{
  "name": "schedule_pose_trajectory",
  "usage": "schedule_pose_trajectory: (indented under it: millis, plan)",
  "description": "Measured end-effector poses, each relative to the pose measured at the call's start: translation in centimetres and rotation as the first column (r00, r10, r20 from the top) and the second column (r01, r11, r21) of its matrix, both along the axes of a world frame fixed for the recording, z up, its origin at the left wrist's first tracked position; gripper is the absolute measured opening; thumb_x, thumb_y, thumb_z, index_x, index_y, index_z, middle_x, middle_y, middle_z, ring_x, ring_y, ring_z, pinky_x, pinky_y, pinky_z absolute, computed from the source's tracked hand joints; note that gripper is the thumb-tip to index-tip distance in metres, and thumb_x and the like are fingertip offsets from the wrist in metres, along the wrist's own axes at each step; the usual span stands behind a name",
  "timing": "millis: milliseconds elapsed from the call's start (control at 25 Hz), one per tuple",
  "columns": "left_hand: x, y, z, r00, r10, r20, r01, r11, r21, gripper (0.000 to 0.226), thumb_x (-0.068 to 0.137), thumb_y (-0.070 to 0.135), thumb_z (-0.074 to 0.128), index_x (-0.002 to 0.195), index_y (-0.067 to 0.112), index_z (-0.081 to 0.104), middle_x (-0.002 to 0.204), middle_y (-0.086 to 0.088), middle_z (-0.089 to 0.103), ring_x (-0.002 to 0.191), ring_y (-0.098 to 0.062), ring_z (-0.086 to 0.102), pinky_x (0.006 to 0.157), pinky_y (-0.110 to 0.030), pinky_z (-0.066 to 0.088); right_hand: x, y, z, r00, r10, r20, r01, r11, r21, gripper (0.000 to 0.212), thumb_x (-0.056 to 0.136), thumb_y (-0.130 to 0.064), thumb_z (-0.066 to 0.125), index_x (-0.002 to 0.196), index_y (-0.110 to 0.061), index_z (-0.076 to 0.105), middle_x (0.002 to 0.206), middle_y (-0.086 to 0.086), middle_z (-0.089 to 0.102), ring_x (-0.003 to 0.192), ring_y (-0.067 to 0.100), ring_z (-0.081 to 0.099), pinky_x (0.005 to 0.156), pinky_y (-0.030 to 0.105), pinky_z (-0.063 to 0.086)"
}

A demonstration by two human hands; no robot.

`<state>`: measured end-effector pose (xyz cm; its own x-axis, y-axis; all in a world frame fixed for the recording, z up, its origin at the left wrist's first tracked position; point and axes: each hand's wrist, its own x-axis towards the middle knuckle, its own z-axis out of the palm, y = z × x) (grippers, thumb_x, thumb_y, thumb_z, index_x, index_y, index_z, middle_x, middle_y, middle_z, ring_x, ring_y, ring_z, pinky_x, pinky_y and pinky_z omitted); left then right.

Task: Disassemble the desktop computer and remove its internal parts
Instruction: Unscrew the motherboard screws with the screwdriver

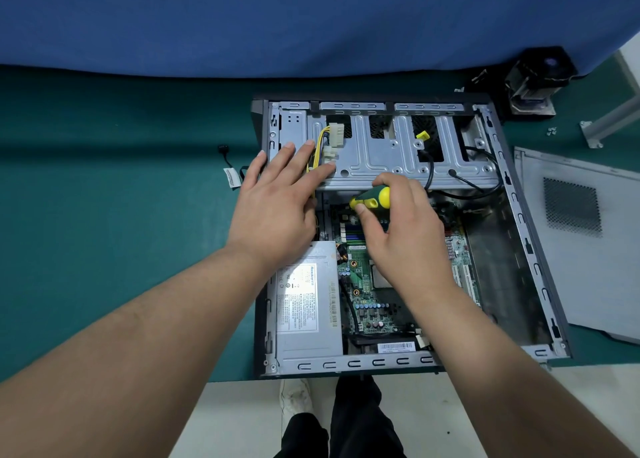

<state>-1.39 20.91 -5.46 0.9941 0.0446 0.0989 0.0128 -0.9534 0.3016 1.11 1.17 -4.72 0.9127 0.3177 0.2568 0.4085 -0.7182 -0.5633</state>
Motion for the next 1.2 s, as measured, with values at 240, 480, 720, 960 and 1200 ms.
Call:
schedule_pose_trajectory:
  millis: [240,480,720,960,1200]
  plan:
    - [-0.1,0.0,-0.1,1.0,0.003,-0.003,-0.003,1.0,0.002,0.062,0.092,0.025,0.052,0.152,0.04,0.043,0.169,0.006,0.024,0.157,-0.02,0.017,0.127,-0.046,0.005,0.4,0.8,1.8,0.995,-0.044,0.094,0.072,0.947,-0.313,0.031,0.101,-0.045,0.048,0.115,-0.016,0.051,0.085,0.003,0.066,0.079,0.032,0.063,0.052,0.032,0.032]
    - [-0.1,0.1,-0.1,1.0,0.004,-0.006,-0.004,1.0,0.005,0.064,0.092,0.025,0.054,0.153,0.04,0.042,0.169,0.006,0.024,0.157,-0.02,0.017,0.127,-0.047,0.006,0.9,-0.3,2.8,0.998,0.057,-0.014,-0.057,0.899,-0.434,0.033,0.093,-0.024,0.051,0.122,-0.008,0.051,0.104,0.012,0.055,0.1,0.034,0.052,0.08,0.044,0.047]
    - [-0.1,0.0,0.0,1.0,0.004,-0.011,-0.003,1.0,0.009,0.064,0.092,0.024,0.055,0.153,0.04,0.042,0.169,0.007,0.023,0.157,-0.02,0.016,0.127,-0.048,0.006,1.4,0.3,3.6,0.993,0.105,0.048,-0.063,0.841,-0.538,0.032,0.104,-0.045,0.037,0.116,-0.018,0.047,0.084,0.004,0.063,0.074,0.032,0.061,0.05,0.033,0.033]
    - [0.0,0.0,0.1,1.0,0.005,-0.002,-0.005,1.0,0.005,0.064,0.092,0.023,0.055,0.152,0.039,0.044,0.169,0.006,0.024,0.157,-0.02,0.018,0.127,-0.048,0.006,1.3,0.7,3.8,0.996,0.074,0.056,-0.033,0.848,-0.529,0.029,0.101,-0.045,0.039,0.109,-0.017,0.044,0.085,0.004,0.058,0.074,0.032,0.057,0.056,0.036,0.036]
    - [0.0,-0.1,0.1,1.0,0.01,-0.009,-0.01,1.0,0.003,0.064,0.092,0.022,0.055,0.152,0.04,0.043,0.169,0.007,0.023,0.157,-0.019,0.017,0.127,-0.046,0.005,1.3,1.0,3.9,0.989,0.144,0.036,-0.1,0.83,-0.549,0.03,0.096,-0.038,0.042,0.112,-0.013,0.048,0.096,0.006,0.057,0.088,0.031,0.056,0.069,0.043,0.046]
